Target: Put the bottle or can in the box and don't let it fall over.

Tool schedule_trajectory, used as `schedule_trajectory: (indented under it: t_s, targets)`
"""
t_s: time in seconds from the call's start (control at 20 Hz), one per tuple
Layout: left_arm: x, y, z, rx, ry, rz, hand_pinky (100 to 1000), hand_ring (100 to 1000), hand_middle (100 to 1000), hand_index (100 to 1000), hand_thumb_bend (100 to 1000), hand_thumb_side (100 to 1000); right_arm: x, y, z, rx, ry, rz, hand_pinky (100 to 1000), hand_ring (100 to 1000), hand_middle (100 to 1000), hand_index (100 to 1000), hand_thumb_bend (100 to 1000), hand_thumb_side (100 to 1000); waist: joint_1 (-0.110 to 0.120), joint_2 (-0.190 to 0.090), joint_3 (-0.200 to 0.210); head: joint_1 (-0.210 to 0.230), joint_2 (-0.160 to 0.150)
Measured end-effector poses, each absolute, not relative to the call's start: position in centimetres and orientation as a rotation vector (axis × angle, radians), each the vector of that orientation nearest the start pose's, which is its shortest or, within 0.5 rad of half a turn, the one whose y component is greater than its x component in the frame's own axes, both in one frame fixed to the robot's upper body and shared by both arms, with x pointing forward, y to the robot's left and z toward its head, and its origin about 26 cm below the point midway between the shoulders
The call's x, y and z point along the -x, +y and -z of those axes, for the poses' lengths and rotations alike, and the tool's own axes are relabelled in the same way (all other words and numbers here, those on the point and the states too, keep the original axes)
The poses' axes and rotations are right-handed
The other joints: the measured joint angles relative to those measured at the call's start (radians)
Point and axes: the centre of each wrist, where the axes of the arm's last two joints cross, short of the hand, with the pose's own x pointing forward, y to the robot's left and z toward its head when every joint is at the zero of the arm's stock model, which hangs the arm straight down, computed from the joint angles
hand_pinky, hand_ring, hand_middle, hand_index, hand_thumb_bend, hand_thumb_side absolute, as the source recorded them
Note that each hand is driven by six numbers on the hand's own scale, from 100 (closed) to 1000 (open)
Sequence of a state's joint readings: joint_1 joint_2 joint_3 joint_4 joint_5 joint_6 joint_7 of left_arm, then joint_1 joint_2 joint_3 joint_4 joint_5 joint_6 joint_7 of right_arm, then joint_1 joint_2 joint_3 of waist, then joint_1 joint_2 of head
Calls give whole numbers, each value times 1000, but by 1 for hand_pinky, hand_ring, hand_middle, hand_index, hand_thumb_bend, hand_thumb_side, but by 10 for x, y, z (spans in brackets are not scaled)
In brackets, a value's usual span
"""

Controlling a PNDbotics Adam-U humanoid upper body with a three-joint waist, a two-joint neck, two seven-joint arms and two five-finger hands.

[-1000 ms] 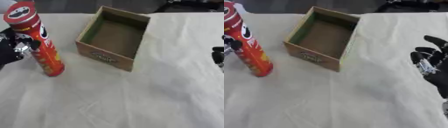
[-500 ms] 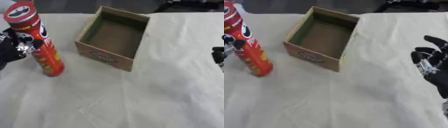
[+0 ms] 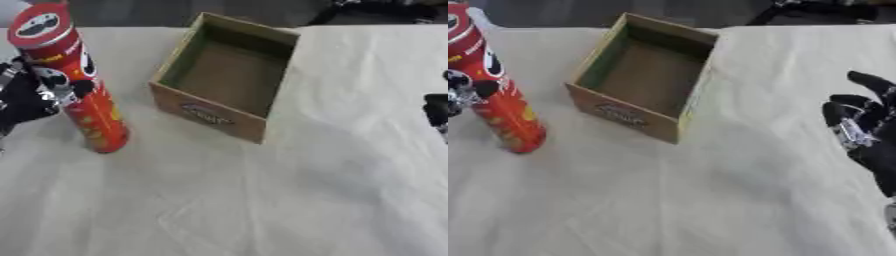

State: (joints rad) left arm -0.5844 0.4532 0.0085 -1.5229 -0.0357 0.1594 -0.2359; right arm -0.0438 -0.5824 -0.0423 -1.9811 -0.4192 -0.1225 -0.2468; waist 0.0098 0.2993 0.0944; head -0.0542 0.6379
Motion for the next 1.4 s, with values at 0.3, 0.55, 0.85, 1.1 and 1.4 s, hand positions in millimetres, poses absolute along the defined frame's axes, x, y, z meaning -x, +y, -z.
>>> schedule_trajectory:
  t_s: [0.3, 0.55, 0.85, 1.1, 1.4]
  targets:
    - [-392, 293, -205, -215, -1860, 604, 1000, 1000, 721, 778, 602, 367, -269, -331, -161, 122, -2128, -24, 749, 714, 840, 772, 373, 188, 0, 0, 0, 0, 0]
    - [-393, 289, -202, -199, -1875, 572, 1000, 994, 694, 749, 587, 351, -269, -330, -162, 115, -2134, -22, 748, 714, 840, 772, 369, 190, -1, 0, 0, 0, -8]
    - [-394, 285, -200, -179, -1900, 518, 920, 867, 567, 618, 408, 210, -270, -330, -162, 112, -2134, -20, 748, 714, 840, 772, 366, 192, -4, 0, -1, 1, -9]
    - [-395, 284, -196, -162, -1914, 436, 759, 714, 395, 428, 100, 100, -270, -330, -162, 109, -2134, -18, 748, 713, 840, 771, 357, 194, -4, 0, -2, -6, -9]
    - [-397, 284, -192, -184, -1913, 313, 519, 532, 235, 244, 100, 168, -270, -330, -163, 107, -2133, -17, 748, 712, 839, 769, 345, 197, -4, 0, -4, -10, -9]
